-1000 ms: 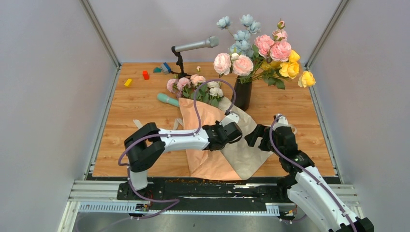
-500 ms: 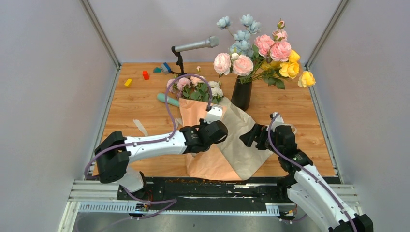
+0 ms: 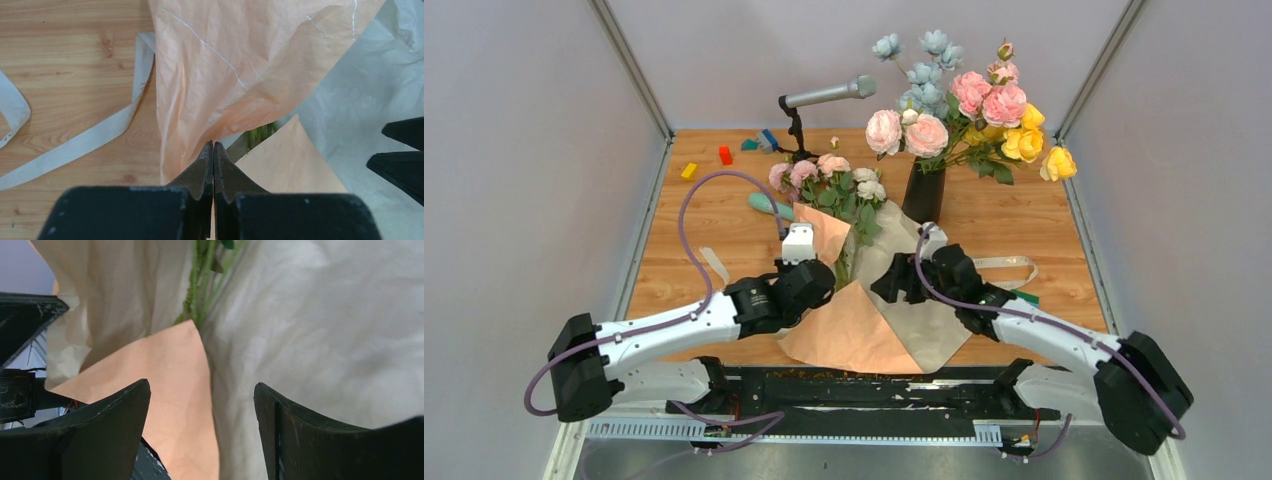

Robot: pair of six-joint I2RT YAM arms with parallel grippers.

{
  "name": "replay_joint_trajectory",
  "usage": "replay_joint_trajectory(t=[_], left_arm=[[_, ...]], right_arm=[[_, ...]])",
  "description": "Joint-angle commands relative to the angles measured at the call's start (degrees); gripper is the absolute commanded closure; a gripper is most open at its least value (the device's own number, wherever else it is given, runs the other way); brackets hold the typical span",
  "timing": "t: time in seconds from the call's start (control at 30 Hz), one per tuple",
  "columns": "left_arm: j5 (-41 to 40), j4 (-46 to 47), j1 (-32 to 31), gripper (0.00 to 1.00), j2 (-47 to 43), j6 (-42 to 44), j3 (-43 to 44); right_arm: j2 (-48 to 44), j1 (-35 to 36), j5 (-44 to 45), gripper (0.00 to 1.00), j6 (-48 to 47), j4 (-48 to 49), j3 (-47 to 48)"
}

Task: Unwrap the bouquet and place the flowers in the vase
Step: Unfold the wrapping paper at the center of the board.

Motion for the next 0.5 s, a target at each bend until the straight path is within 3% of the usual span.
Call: replay_joint_trajectory(t=[0.0, 0.2, 0.3, 0.37, 0.47], left_arm=[[-2.31, -2.68, 0.78, 1.0, -5.48, -4.22, -1.99], [-3.05, -6.73, 1.74, 1.0, -12.33, -5.48, -4.37], [-3.02, -8.78, 2.06, 0.92, -16.46, -5.32, -4.94], [-2.2, -9.87, 2.48, 0.82, -18.77, -4.05, -4.54], [-1.17, -12.3, 2.97, 0.58, -21.0, -1.65, -3.03]], right_arm=[[9.77, 5.61, 3.85, 0.25, 0.9, 11.32, 8.89], [25.96, 10.61, 2.87, 0.27, -0.88, 14.52, 20.7], [32.73, 11.64, 0.89, 0.27, -1.44, 15.45, 26.51], [37.19, 12.44, -0.71, 0.28, -2.25, 15.43, 30.84], [43.32, 13.47, -3.23, 0.29, -3.18, 14.73, 37.55]])
